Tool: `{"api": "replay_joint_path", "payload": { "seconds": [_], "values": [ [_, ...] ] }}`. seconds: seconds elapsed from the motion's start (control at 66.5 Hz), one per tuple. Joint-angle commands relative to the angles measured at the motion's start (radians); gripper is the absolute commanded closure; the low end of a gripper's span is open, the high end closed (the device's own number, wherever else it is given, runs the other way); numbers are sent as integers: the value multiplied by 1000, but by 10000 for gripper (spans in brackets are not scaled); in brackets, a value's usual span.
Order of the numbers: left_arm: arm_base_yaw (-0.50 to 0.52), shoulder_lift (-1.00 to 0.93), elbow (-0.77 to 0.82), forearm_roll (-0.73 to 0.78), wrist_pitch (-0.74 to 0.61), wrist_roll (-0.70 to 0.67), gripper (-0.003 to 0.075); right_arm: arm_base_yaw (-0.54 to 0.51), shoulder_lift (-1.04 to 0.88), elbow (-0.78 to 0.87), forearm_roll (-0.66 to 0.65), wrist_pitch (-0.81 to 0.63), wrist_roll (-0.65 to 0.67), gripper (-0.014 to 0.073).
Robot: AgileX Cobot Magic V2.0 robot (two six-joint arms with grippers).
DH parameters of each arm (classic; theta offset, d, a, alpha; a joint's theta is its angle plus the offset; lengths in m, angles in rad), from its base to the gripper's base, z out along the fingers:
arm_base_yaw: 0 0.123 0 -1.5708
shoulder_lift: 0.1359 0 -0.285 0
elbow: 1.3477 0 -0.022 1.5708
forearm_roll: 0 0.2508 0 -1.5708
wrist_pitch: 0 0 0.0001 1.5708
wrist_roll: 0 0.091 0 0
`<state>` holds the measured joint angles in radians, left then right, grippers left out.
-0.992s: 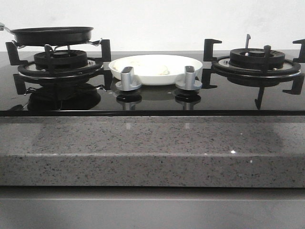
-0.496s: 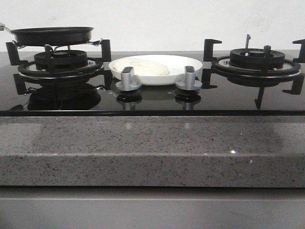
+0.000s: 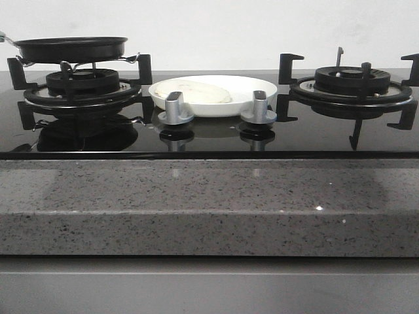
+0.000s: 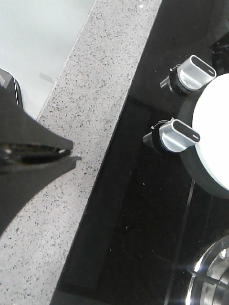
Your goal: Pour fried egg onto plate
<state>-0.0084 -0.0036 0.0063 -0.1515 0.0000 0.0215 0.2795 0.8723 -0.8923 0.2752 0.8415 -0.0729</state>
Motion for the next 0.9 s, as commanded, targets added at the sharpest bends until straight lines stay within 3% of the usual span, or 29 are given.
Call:
{"api": "replay_joint_path", "payload": {
  "seconds": [0.0,0.436,0.887],
  "values": [
    [-5,-16,4,12,-89,-8,740,-1,-5,-23,4,-58,-7,653],
    [-7,-16,4,37,-80,-8,740,-1,-5,-23,4,-58,-7,653],
    [-75,-14,4,52,-80,-8,740,-1,-5,-23,4,-58,-7,653]
  ]
}}
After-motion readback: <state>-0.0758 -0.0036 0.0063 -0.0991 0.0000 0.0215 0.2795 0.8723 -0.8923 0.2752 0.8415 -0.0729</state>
